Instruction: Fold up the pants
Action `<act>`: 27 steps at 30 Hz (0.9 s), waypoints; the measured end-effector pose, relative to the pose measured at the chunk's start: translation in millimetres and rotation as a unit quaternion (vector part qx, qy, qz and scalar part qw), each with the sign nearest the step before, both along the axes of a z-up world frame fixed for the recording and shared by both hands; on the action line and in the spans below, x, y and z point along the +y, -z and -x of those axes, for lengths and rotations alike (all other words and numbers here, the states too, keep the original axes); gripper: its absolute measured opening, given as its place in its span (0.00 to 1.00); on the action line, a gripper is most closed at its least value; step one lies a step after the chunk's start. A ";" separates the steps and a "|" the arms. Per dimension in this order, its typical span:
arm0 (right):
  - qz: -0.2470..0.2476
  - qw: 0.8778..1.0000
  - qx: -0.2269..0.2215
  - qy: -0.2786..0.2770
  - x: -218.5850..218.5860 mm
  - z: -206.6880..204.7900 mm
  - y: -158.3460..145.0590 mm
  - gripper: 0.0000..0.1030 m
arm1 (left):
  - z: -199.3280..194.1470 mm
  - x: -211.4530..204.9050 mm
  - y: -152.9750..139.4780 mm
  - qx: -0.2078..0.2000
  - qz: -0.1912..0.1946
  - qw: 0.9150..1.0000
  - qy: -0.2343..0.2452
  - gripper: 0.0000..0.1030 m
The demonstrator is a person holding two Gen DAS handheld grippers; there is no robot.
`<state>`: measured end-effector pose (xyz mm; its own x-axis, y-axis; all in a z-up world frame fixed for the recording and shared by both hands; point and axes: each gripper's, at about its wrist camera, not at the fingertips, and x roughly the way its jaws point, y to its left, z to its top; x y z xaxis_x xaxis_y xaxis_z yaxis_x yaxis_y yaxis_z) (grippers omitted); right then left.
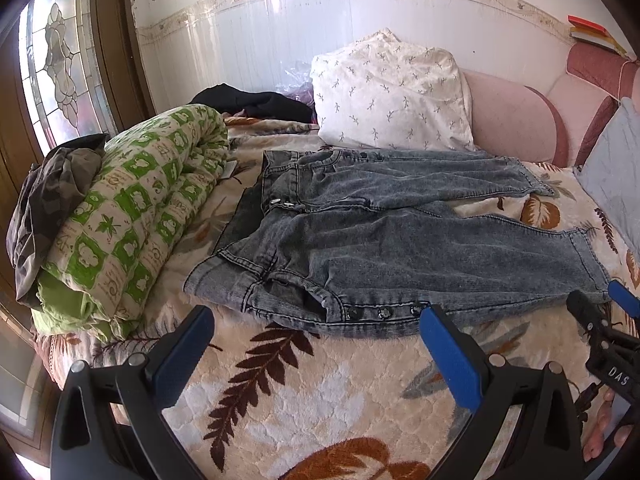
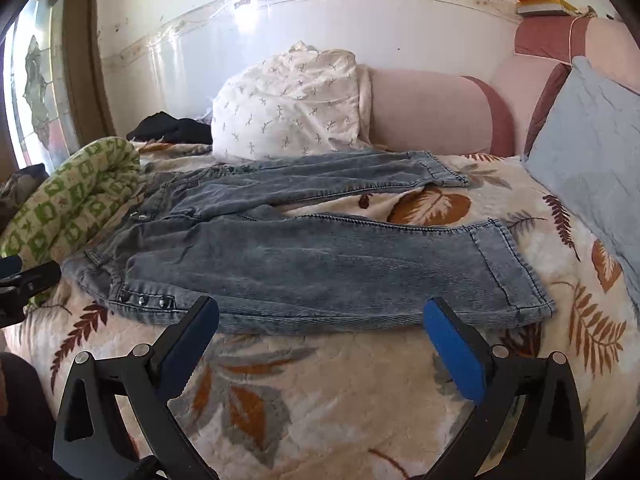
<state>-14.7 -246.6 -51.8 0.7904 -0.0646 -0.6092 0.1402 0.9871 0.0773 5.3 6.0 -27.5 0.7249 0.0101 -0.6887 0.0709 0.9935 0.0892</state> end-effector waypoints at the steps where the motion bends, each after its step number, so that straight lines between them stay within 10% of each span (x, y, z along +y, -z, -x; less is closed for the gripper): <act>1: -0.004 1.000 -0.001 0.000 -0.5 -0.2 -0.1 1.00 | -0.2 -0.4 1.0 0.001 -0.001 1.000 0.000 1.00; 14: -0.024 0.999 -0.003 0.025 -19.5 -2.5 -4.1 1.00 | -7.1 -1.9 13.7 0.021 0.010 1.000 0.021 1.00; 27: -0.131 0.969 -0.005 0.209 -185.2 40.6 2.6 1.00 | -43.4 -60.6 19.6 0.038 0.008 0.995 0.091 1.00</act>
